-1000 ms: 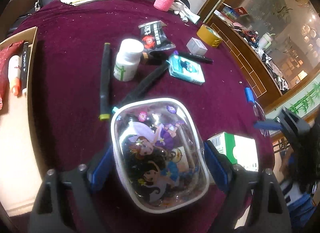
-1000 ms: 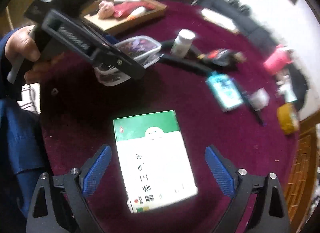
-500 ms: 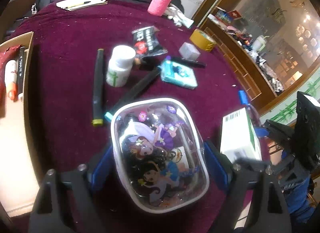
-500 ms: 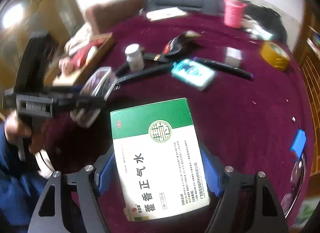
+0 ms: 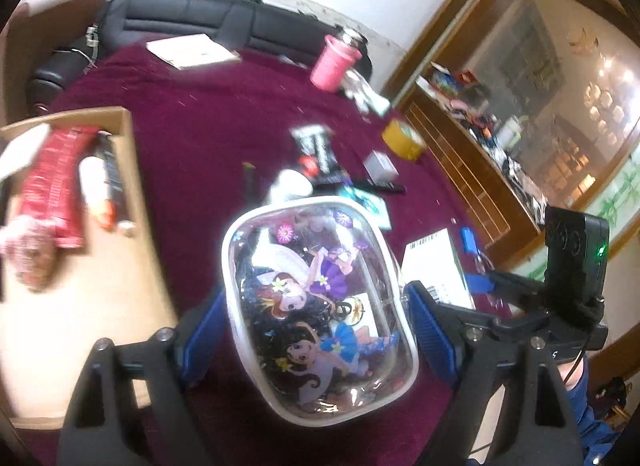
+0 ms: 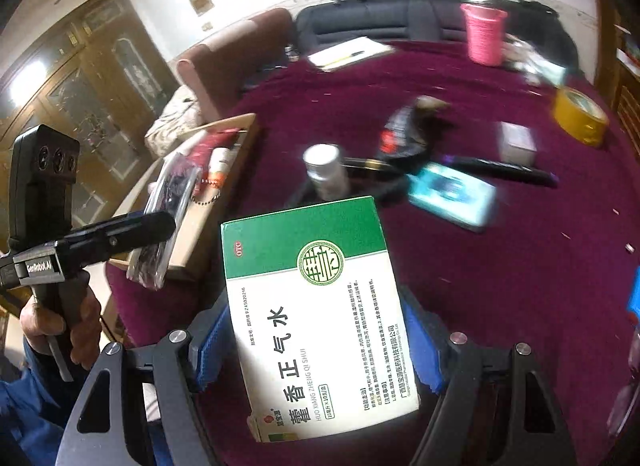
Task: Organize objects
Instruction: 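Carry the pouch and medicine box over the cardboard box with both grippers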
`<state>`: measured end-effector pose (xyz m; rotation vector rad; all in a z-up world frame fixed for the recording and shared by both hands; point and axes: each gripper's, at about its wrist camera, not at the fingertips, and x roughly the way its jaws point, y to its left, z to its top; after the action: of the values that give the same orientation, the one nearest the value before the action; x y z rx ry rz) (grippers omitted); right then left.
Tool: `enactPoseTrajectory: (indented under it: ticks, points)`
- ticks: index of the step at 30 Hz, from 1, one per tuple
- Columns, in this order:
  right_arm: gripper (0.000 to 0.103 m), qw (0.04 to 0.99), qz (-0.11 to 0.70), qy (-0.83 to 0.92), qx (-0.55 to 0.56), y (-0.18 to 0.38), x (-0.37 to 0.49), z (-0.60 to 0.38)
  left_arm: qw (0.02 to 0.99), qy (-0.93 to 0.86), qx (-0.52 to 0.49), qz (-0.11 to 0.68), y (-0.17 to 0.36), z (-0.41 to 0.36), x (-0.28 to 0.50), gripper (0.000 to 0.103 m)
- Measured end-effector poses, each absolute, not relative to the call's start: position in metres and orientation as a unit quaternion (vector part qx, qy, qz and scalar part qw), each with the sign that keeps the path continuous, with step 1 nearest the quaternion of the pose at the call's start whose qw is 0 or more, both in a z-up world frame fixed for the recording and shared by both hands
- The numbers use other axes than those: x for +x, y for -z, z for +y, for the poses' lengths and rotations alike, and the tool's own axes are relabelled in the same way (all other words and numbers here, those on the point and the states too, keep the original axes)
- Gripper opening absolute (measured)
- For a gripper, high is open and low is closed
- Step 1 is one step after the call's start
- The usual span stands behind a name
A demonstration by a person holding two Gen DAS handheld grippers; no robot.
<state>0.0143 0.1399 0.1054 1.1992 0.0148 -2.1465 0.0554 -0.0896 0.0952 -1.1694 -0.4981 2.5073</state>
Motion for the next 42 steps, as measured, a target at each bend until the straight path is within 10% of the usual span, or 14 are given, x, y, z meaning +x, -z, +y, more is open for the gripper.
enactPoseTrajectory:
  ticks: [21, 42]
  points:
    - [0.081, 0.421, 0.01, 0.783, 0.458, -0.106, 0.015, -0.043, -0.002, -0.888, -0.405, -0.218, -0.083, -0.262, 0.097, 0.086]
    - [0.082, 0.374, 0.012, 0.789, 0.488, -0.062, 0.003, -0.097, -0.022, -0.881, -0.457, -0.121, -0.056, -0.256, 0.095, 0.086]
